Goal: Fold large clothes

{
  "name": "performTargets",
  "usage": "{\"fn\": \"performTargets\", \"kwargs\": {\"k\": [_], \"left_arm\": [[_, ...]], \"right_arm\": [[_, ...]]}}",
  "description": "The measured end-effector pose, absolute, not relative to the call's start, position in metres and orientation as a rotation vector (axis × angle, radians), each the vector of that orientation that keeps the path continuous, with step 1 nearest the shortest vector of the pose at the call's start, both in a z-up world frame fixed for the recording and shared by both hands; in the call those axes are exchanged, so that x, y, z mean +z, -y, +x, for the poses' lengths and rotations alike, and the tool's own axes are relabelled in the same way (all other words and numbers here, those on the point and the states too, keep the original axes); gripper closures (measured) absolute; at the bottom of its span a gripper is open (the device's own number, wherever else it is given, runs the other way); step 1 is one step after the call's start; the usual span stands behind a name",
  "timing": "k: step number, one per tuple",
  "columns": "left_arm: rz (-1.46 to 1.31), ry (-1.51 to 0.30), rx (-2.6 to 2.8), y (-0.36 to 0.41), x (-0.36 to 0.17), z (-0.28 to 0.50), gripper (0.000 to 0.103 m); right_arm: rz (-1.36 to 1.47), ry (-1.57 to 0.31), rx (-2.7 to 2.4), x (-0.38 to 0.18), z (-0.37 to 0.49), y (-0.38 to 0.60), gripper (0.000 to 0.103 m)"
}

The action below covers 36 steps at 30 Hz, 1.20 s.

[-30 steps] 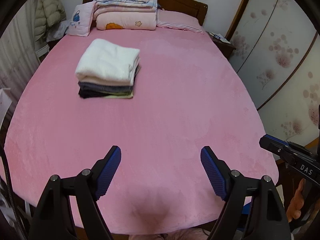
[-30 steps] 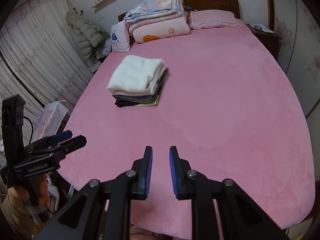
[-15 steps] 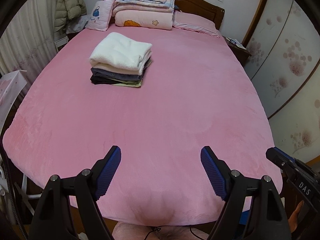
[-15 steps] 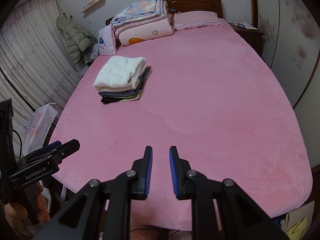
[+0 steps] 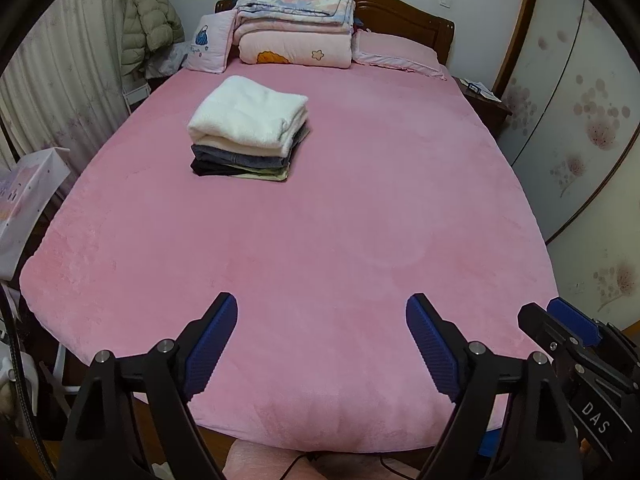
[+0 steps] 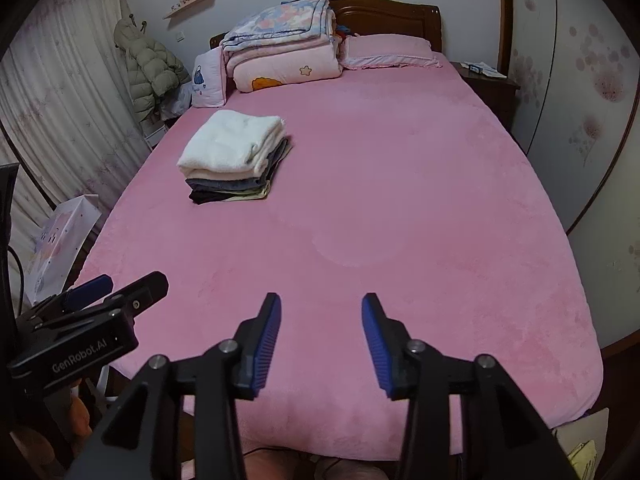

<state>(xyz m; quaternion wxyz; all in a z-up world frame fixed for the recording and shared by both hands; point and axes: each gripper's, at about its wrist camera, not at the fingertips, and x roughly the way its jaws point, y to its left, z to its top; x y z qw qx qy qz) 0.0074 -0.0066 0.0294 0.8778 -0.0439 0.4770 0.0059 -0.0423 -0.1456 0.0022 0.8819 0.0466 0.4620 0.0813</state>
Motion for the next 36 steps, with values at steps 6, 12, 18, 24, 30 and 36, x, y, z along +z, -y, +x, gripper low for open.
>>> {"fn": "performTargets", "kwargs": {"k": [6, 12, 18, 24, 30, 36], "left_arm": [[-0.034, -0.968, 0.019, 0.019, 0.035, 0.002, 0.017], [0.007, -0.97, 0.024, 0.027, 0.034, 0.001, 0.016], [0.017, -0.977, 0.019, 0.033, 0.032, -0.002, 0.016], [0.009, -0.988, 0.006, 0.03, 0.031, -0.002, 0.016], [0.017, -0.985, -0.01, 0.031, 0.031, 0.0, 0.016], [0.029, -0.976, -0.016, 0.035, 0.032, 0.001, 0.016]], "right_arm": [[0.09, -0.958, 0.159, 0.004, -0.048, 0.147, 0.055], [0.09, -0.964, 0.153, 0.004, -0.049, 0.149, 0.055], [0.08, -0.962, 0.138, 0.006, -0.051, 0.15, 0.055], [0.096, -0.971, 0.129, 0.006, -0.051, 0.152, 0.055], [0.096, -0.977, 0.132, 0.005, -0.049, 0.153, 0.055], [0.085, -0.963, 0.13, 0.005, -0.047, 0.153, 0.055]]}}
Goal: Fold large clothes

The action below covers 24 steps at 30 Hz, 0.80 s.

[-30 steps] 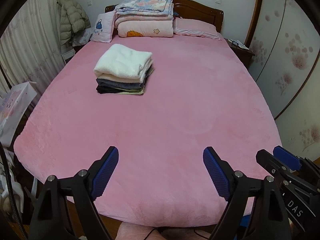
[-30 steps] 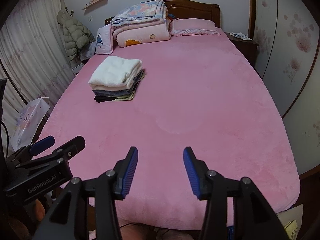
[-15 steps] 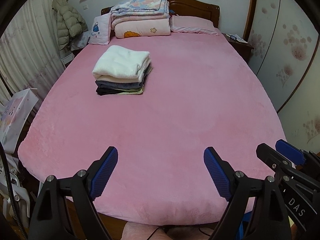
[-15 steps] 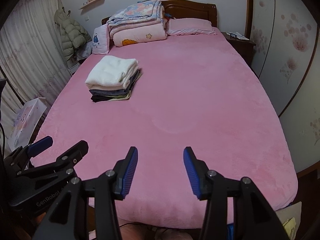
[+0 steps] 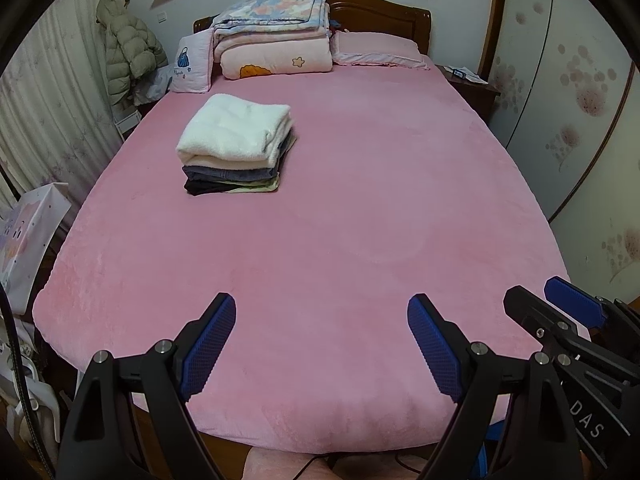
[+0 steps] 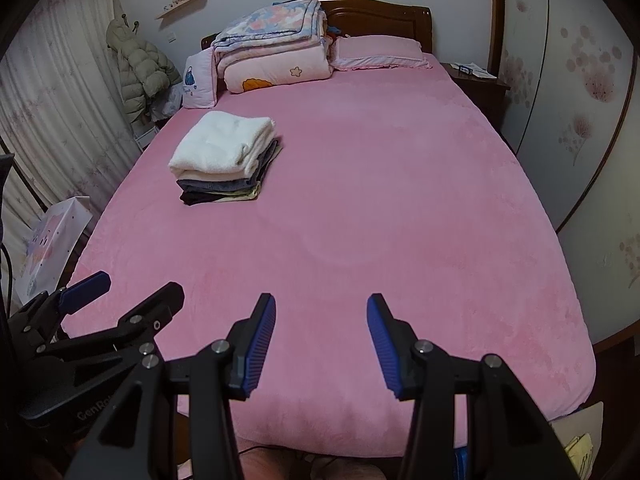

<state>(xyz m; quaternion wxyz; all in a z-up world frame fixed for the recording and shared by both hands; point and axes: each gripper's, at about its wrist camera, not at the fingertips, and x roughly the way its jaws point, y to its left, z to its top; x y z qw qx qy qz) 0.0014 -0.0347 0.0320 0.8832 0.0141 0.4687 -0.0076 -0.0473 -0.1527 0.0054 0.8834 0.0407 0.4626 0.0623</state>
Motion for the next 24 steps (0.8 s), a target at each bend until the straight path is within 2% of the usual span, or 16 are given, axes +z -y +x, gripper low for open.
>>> {"fn": "performTargets", "kwargs": {"k": [24], "left_arm": [[0.053, -0.986, -0.037, 0.038, 0.032, 0.014, 0.016]], "right_arm": [[0.094, -0.959, 0.114, 0.009, -0.032, 0.163, 0.055]]}}
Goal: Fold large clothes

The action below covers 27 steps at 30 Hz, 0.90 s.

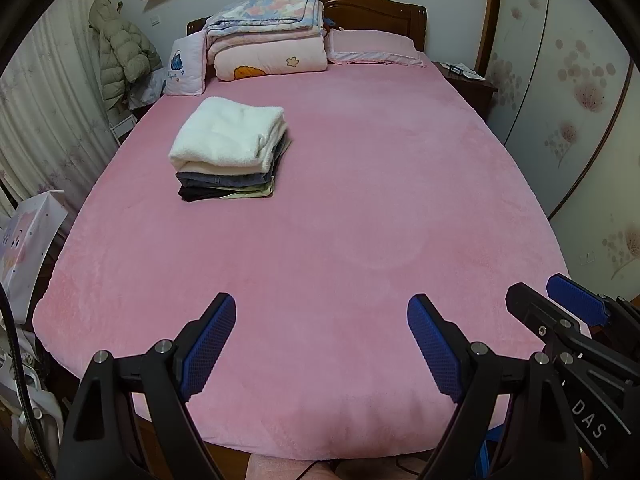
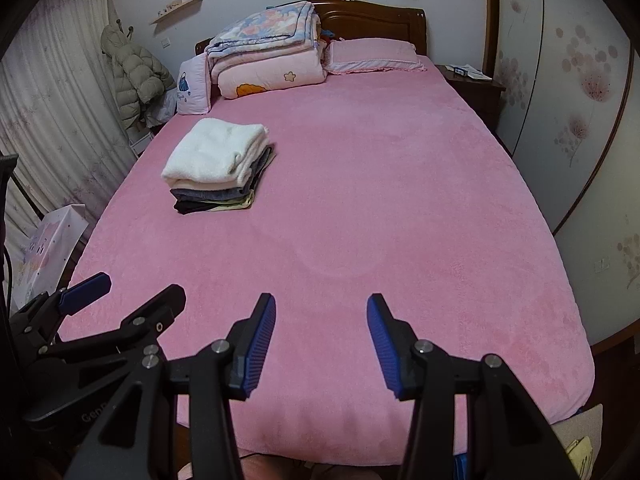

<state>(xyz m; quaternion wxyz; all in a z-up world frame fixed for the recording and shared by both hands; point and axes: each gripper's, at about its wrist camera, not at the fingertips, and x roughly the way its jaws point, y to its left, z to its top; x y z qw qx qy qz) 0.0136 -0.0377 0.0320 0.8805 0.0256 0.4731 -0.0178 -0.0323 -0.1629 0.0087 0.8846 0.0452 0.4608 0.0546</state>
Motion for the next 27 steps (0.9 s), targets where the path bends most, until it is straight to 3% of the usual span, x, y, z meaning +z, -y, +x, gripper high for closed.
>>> {"fn": "performTargets", "kwargs": {"k": [27], "left_arm": [[0.04, -1.043, -0.038, 0.032, 0.026, 0.028, 0.016]], "right_arm": [[0.089, -0.999, 0.13, -0.008, -0.016, 0.157, 0.055]]}}
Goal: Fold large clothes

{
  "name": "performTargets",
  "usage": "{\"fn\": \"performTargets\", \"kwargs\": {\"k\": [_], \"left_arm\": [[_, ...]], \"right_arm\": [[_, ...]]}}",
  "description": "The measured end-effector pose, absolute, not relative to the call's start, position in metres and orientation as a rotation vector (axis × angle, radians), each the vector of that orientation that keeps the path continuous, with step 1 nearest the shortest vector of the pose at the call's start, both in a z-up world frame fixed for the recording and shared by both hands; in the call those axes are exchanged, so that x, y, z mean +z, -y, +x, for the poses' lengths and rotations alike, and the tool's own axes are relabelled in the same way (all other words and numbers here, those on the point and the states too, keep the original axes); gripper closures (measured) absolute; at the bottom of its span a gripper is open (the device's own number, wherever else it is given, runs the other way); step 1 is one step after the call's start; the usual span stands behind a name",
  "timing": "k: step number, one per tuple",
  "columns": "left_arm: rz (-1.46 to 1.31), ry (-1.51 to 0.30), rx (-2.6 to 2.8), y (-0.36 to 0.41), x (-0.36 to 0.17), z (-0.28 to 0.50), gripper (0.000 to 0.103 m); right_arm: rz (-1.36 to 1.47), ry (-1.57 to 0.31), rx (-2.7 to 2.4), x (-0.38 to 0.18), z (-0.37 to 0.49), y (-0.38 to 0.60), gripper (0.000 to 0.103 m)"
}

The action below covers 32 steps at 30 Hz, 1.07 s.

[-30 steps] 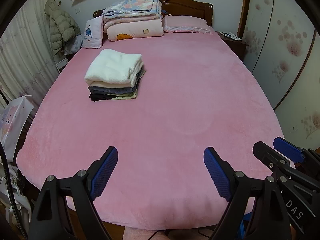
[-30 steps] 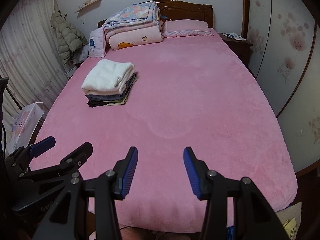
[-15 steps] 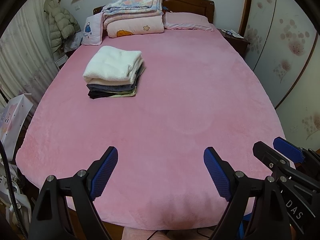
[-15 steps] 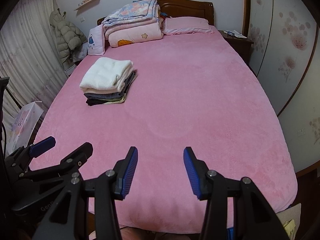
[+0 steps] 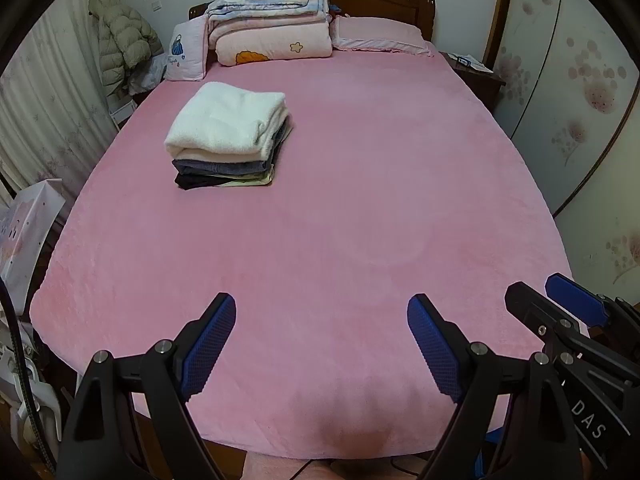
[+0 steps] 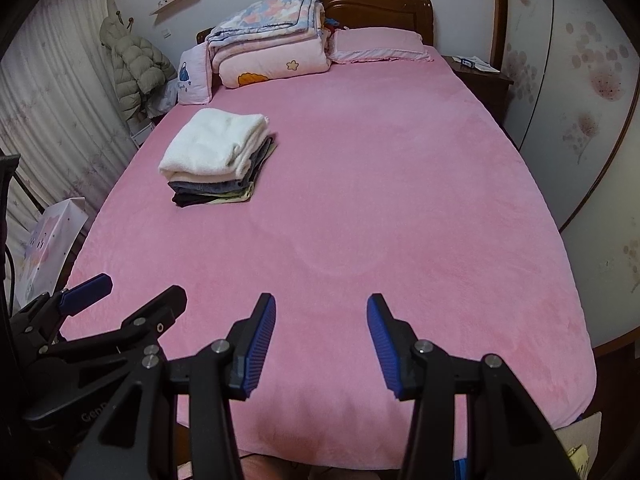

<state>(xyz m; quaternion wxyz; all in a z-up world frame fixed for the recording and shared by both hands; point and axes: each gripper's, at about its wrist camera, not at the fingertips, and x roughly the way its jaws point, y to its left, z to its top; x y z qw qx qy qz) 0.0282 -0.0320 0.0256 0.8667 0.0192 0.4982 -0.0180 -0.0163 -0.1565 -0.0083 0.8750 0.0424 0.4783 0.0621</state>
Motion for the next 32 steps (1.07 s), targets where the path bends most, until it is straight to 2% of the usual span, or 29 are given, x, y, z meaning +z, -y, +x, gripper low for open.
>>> {"fn": "performTargets", "kwargs": {"k": [32], "left_arm": [[0.039, -1.066, -0.029, 0.0334, 0.0253, 0.0374, 0.016]], "right_arm": [[0.07, -1.032, 0.139, -0.018, -0.0086, 0.1489, 0.055]]}}
